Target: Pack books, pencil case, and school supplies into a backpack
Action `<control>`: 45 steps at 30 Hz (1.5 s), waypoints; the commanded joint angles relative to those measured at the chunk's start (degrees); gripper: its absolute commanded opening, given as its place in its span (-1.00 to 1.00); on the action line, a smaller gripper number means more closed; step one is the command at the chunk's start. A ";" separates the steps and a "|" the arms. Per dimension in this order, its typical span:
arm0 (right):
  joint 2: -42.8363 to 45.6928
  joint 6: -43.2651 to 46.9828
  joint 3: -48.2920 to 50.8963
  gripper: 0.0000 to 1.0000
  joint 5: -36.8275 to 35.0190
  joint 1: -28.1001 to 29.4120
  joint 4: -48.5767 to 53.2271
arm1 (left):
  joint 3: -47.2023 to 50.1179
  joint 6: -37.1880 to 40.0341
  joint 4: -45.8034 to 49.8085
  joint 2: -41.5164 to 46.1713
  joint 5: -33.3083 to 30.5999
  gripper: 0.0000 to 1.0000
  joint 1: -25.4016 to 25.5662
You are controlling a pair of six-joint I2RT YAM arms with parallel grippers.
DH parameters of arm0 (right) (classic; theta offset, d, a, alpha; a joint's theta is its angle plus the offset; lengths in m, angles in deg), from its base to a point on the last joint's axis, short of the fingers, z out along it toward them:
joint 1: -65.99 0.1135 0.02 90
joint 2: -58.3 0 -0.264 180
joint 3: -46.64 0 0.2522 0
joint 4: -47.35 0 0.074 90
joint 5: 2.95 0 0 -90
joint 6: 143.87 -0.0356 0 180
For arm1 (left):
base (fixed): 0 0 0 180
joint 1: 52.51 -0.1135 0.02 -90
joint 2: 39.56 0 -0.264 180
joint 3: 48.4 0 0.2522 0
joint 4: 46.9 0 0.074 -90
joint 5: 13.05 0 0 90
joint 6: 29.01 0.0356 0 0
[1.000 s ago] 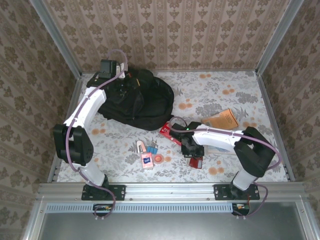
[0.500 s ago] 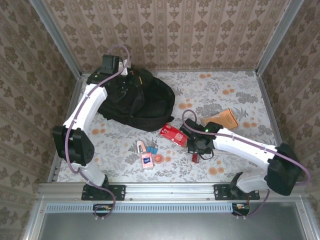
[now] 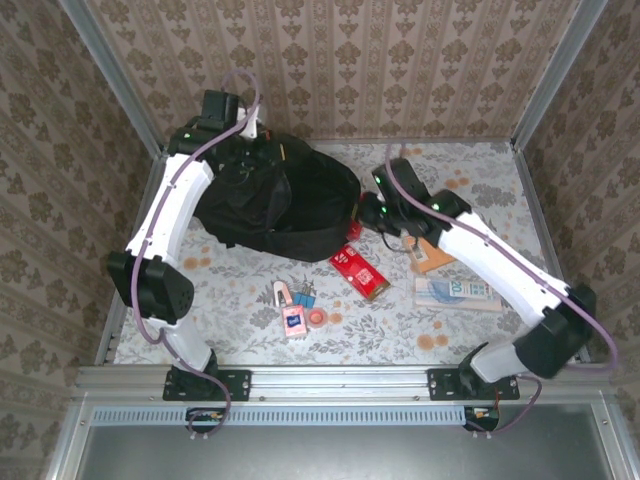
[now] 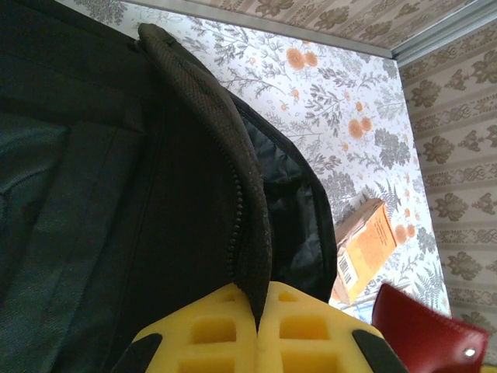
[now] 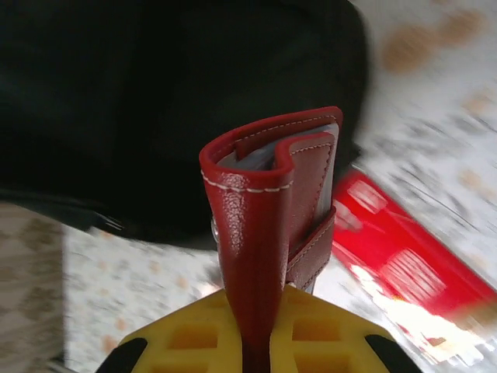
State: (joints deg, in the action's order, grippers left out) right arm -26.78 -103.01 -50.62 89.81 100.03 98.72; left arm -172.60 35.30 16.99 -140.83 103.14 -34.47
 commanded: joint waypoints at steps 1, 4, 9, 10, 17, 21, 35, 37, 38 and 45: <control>-7.75 0.73 -8.98 -0.87 5.20 -0.88 -5.98 | -2.51 1.36 0.41 -0.33 2.07 -1.00 0.41; -16.58 -0.61 -16.72 -0.85 6.01 -1.67 -6.52 | -2.42 0.22 -0.58 0.23 2.95 -1.00 0.33; -29.59 -5.29 -26.37 -0.84 10.21 -2.29 -9.92 | -3.79 -2.79 -2.87 0.90 3.25 -1.00 -0.04; -31.32 -6.51 -27.15 -0.83 10.54 -2.18 -11.26 | -4.29 -3.56 -3.39 0.86 3.41 -1.00 -0.24; -37.59 -15.16 -28.04 -0.78 9.63 -1.92 -22.40 | -7.65 -7.81 -6.41 0.07 5.70 -1.00 -1.37; -42.28 -15.46 -34.28 -0.26 10.58 -0.92 -22.08 | -8.49 -8.36 -6.60 -0.24 6.89 -1.00 -2.13; -33.57 0.91 -28.05 0.70 16.02 -1.41 -18.94 | -5.90 -8.16 -6.97 -0.41 6.89 -1.00 -4.33; -27.37 4.63 -22.19 0.67 13.38 -1.65 -18.88 | -5.06 -7.80 -6.92 -0.14 5.95 -1.00 -4.24; -24.57 5.90 -19.22 0.65 12.53 -1.78 -19.35 | -4.27 -7.63 -7.18 0.06 5.48 -1.00 -4.09; -4.50 9.43 3.77 0.60 10.11 -3.85 -14.98 | 0.62 -5.35 -8.40 -0.40 1.73 -1.00 -0.90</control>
State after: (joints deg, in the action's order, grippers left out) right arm -36.39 -96.98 -53.97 101.88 96.95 80.60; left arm -172.16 27.80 11.90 -141.86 106.46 -37.03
